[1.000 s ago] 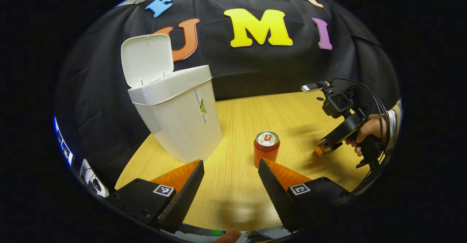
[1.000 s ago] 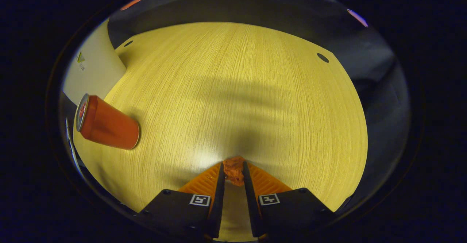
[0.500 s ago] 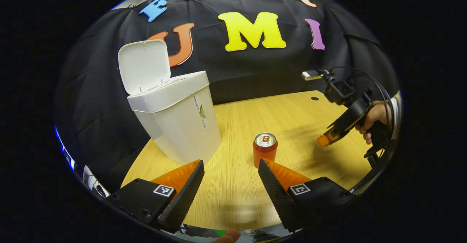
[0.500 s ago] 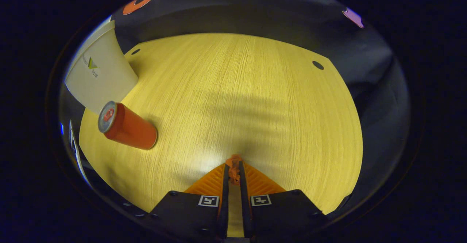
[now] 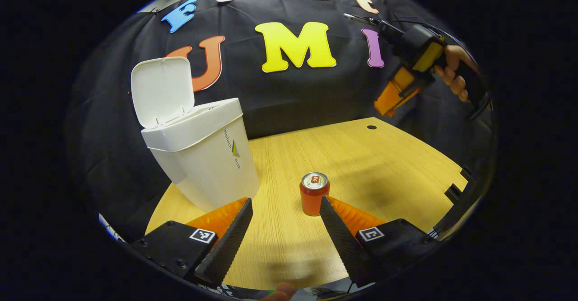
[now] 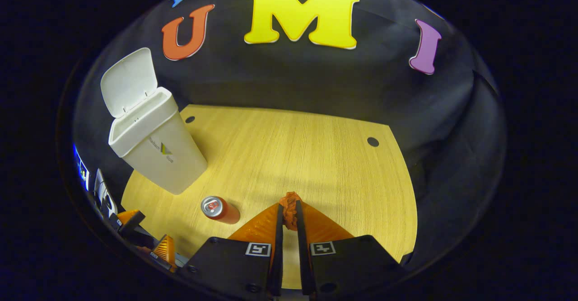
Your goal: Press the lid of the desktop garbage bin to open it, pick up the crumpled paper on the desktop and throw it into the bin, then pick up the pop can on the desktop and drop it into the bin, and finally close the garbage bin lid.
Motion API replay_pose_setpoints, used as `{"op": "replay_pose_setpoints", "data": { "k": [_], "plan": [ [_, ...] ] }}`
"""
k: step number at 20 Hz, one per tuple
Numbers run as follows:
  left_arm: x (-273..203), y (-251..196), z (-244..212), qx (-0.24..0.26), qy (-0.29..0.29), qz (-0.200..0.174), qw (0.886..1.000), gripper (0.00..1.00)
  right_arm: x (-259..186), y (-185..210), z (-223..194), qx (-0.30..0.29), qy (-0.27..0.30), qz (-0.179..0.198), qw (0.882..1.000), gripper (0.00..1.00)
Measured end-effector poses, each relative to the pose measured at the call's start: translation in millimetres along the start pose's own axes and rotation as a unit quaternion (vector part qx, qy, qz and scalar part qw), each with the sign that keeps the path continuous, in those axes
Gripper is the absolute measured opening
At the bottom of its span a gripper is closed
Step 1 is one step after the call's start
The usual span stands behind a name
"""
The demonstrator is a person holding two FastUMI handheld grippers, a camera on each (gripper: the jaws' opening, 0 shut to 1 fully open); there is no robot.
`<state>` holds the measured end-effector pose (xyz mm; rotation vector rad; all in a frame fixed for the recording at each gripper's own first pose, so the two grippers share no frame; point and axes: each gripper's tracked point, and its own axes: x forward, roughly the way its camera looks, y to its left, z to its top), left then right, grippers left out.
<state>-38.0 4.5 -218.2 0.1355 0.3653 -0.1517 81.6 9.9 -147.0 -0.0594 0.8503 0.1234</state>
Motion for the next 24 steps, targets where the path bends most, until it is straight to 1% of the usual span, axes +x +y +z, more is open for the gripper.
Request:
{"op": "replay_pose_setpoints", "data": {
  "k": [4,5,6,7,10,12,14,16,19,20,21,24],
  "plan": [
    [-3.7,22.8,3.9,-0.016,-0.012,0.011,1.000,0.99,-29.5,44.9,70.0,-0.010,-0.061,0.022,0.998,0.17],
    [-4.9,29.5,2.9,-0.023,-0.013,0.015,1.000,0.99,-38.3,58.6,90.6,-0.012,-0.085,0.035,0.996,0.17],
    [-6.4,34.9,2.0,-0.029,-0.014,0.018,0.999,0.99,-43.2,75.7,109.0,-0.016,-0.097,0.042,0.994,0.14],
    [-7.8,41.0,-0.1,-0.033,-0.014,0.021,0.999,0.99,-49.1,92.4,122.3,-0.022,-0.110,0.052,0.992,0.16],
    [-14.5,57.7,-6.9,-0.029,-0.017,0.028,0.999,0.99,-58.6,148.4,164.3,-0.045,-0.138,0.078,0.986,0.16],
    [-19.2,67.2,-13.9,-0.030,-0.016,0.027,0.999,0.99,-53.5,186.2,177.7,-0.064,-0.146,0.096,0.982,0.17],
    [-23.3,69.2,-20.4,-0.035,-0.015,0.027,0.999,0.99,-46.4,225.1,181.1,-0.091,-0.145,0.110,0.979,0.17],
    [-28.8,76.5,-27.1,-0.037,-0.012,0.032,0.999,0.99,-31.9,261.5,177.1,-0.109,-0.132,0.128,0.977,0.17],
    [-34.7,82.9,-34.9,-0.030,-0.007,0.043,0.999,0.99,-7.3,303.5,162.9,-0.138,-0.111,0.144,0.974,0.17],
    [-36.6,84.7,-36.6,-0.026,-0.006,0.047,0.999,0.99,-0.8,321.3,157.4,-0.144,-0.105,0.156,0.971,0.17],
    [-36.9,87.5,-38.6,-0.023,-0.005,0.051,0.998,0.99,4.7,337.0,152.3,-0.145,-0.103,0.161,0.971,0.22],
    [-38.4,97.1,-45.0,-0.034,0.003,0.064,0.997,0.99,19.7,369.7,132.7,-0.150,-0.078,0.179,0.969,0.22]
  ]
}}
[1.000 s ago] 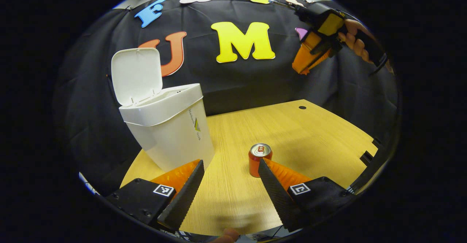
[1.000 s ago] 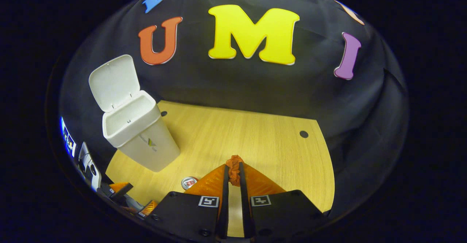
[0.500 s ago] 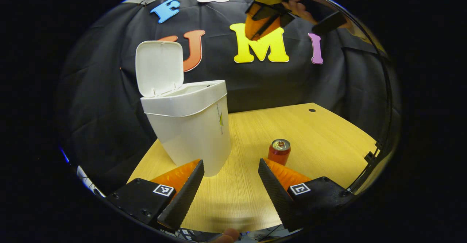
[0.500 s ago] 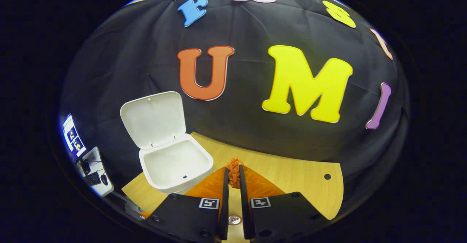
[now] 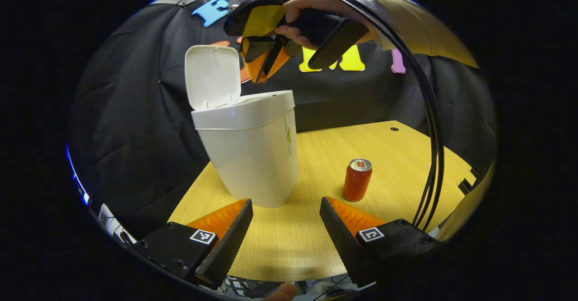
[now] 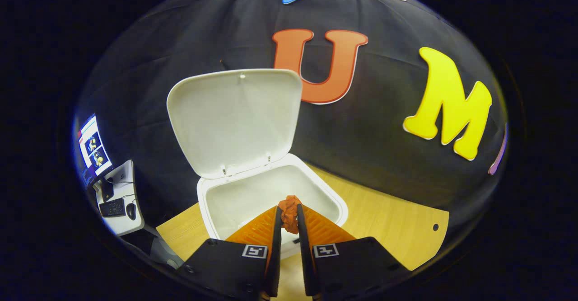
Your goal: Press the lid of the desktop garbage bin to open it, pick up the crumpled paper on the desktop and throw it into the bin, then pick up the pop can on the desktop and drop it into the bin, and finally close the garbage bin lid.
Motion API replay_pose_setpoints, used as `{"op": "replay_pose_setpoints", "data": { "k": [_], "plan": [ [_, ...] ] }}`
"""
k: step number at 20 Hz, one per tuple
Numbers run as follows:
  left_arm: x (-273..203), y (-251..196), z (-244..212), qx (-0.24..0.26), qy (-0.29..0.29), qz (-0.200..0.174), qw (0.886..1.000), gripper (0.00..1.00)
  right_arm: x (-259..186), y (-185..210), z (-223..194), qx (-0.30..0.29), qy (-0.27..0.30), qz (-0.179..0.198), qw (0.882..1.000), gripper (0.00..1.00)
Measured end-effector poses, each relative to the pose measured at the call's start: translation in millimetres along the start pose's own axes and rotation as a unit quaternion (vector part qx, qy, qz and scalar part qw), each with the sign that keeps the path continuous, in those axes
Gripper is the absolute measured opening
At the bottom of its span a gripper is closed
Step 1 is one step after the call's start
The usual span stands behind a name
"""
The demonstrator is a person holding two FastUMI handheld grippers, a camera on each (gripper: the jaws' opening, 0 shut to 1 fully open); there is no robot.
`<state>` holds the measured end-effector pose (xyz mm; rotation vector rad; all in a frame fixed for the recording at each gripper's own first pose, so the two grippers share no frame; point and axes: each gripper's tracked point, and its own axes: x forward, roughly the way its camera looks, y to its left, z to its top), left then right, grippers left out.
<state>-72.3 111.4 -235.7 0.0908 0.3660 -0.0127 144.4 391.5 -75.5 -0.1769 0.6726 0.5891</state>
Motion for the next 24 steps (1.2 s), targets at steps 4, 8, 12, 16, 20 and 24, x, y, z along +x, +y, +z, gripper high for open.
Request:
{"op": "replay_pose_setpoints", "data": {
  "k": [4,8,12,16,20,24],
  "plan": [
    [-2.1,8.4,-9.8,-0.016,0.015,0.009,1.000,0.99,16.2,13.0,-7.6,0.005,0.017,0.011,1.000,0.28],
    [-5.0,5.7,-17.4,-0.016,0.022,-0.004,1.000,0.99,20.2,24.8,-12.8,0.015,0.024,0.034,0.999,0.46],
    [-5.7,3.7,-20.4,-0.005,0.024,-0.010,1.000,0.99,7.0,22.5,0.9,0.026,-0.003,0.044,0.999,0.74],
    [-0.7,2.7,-17.8,0.008,0.021,-0.023,0.999,0.99,-22.0,5.3,17.8,0.035,-0.030,0.043,0.998,0.85],
    [4.6,-7.2,-9.4,0.003,0.023,-0.038,0.999,0.99,-56.8,-22.6,29.2,0.022,-0.059,0.033,0.998,0.89],
    [9.3,-30.6,4.7,0.012,0.014,-0.051,0.999,0.99,-99.1,-65.8,31.6,0.011,-0.081,0.006,0.997,0.94]
  ]
}}
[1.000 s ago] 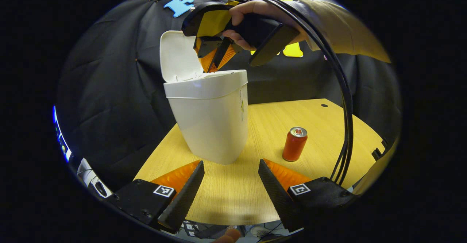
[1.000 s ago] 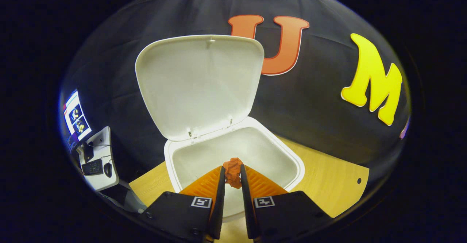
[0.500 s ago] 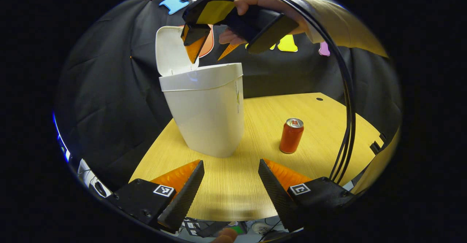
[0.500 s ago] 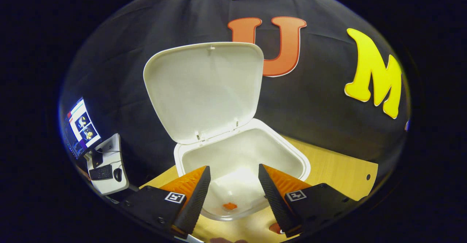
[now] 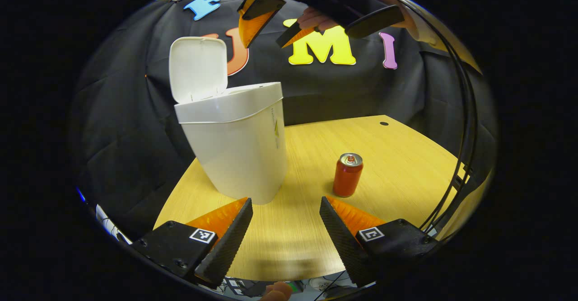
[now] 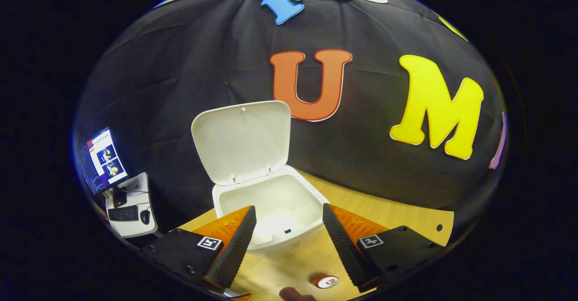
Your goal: Press the lid of the desktop garbage bin to open it, pick up the crumpled paper on the desktop and throw it into the bin, then pick up the pop can on the desktop and drop it into the bin, and finally close the garbage bin lid.
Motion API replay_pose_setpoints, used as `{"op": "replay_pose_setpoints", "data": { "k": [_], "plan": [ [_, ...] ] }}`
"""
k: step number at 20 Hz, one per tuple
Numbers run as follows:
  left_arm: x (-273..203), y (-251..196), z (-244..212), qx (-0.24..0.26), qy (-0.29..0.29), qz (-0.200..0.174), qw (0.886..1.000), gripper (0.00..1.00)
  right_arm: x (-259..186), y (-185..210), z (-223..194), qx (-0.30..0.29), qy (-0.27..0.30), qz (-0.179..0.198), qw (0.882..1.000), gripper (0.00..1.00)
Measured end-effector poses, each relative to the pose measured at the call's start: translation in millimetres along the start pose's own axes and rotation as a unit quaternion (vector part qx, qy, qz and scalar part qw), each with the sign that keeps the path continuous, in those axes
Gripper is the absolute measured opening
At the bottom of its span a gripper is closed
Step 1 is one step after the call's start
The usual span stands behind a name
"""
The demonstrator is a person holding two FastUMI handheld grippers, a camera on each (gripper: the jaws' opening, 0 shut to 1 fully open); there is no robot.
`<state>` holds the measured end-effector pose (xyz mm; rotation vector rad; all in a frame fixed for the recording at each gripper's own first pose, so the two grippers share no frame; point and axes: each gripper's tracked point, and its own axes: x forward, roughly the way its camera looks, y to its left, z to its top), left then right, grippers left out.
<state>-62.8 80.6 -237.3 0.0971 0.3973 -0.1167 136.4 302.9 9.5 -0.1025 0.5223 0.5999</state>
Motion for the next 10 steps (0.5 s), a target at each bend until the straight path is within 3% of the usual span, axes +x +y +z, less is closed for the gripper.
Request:
{"op": "replay_pose_setpoints", "data": {
  "k": [10],
  "plan": [
    [64.8,-91.7,-29.6,0.008,0.033,-0.066,0.997,0.99,-103.8,-123.4,-41.4,0.046,-0.007,-0.088,0.995,0.94]
  ]
}}
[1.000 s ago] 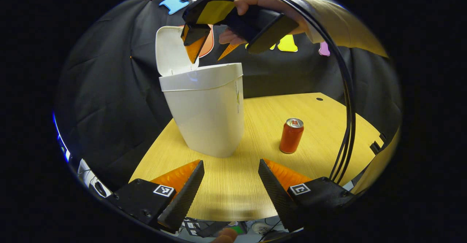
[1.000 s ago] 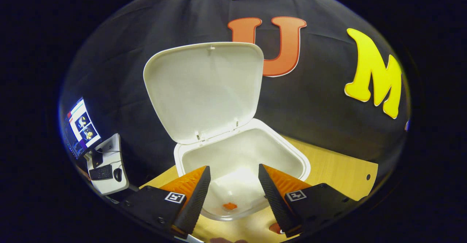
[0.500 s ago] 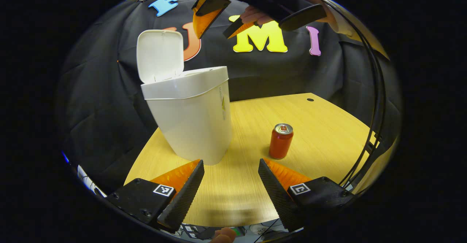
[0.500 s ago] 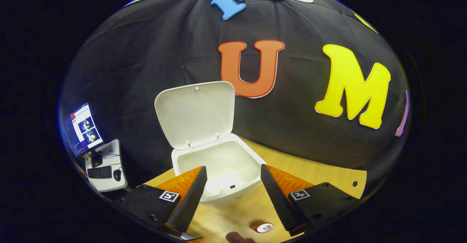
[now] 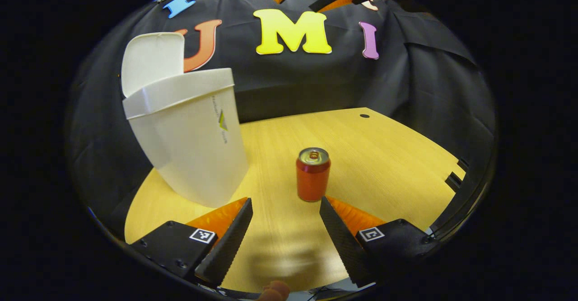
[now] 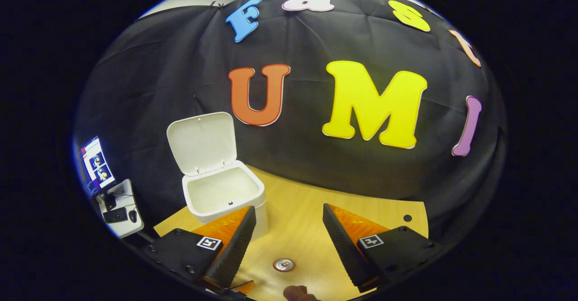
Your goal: Press the lid of the desktop garbage bin to open it, pick up the crumpled paper on the desktop and throw it into the bin, then pick up the pop can on the desktop and drop it into the bin, and finally close the garbage bin lid.
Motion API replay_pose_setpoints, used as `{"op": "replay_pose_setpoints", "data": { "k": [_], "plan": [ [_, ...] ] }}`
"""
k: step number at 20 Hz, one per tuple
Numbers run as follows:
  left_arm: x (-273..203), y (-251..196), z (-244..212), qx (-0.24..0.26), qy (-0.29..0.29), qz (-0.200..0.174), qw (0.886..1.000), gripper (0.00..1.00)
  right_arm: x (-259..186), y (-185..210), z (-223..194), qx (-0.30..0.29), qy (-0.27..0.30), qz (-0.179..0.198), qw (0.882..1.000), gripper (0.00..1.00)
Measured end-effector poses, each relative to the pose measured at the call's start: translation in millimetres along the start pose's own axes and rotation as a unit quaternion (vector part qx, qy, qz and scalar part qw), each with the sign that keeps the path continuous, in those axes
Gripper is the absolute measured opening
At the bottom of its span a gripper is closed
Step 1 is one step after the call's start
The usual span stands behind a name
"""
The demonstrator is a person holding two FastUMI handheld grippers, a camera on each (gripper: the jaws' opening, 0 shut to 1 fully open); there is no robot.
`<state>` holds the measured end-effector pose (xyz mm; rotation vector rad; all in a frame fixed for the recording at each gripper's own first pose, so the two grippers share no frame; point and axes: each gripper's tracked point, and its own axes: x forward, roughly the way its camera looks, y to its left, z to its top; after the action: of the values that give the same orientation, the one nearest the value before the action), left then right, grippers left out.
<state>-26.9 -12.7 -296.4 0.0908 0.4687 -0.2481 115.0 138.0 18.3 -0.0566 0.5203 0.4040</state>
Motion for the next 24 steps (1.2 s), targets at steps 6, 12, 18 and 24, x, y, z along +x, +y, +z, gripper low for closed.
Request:
{"op": "replay_pose_setpoints", "data": {
  "k": [6,12,18,24],
  "plan": [
    [51.1,-29.5,-5.0,0.012,0.015,-0.009,1.000,0.99,-14.3,-58.6,-45.1,-0.004,0.041,-0.030,0.999,0.94],
    [96.3,-34.8,-7.1,0.013,0.043,-0.016,0.999,0.99,-6.1,-86.7,-61.5,0.000,0.065,-0.043,0.997,0.94],
    [126.7,-29.4,-3.3,0.020,0.047,-0.017,0.999,0.99,2.5,-105.3,-70.6,0.003,0.079,-0.054,0.995,0.94],
    [138.9,-33.7,-9.5,0.005,0.066,-0.019,0.998,0.95,-2.3,-129.4,-83.1,0.005,0.083,-0.078,0.993,0.93]
  ]
}}
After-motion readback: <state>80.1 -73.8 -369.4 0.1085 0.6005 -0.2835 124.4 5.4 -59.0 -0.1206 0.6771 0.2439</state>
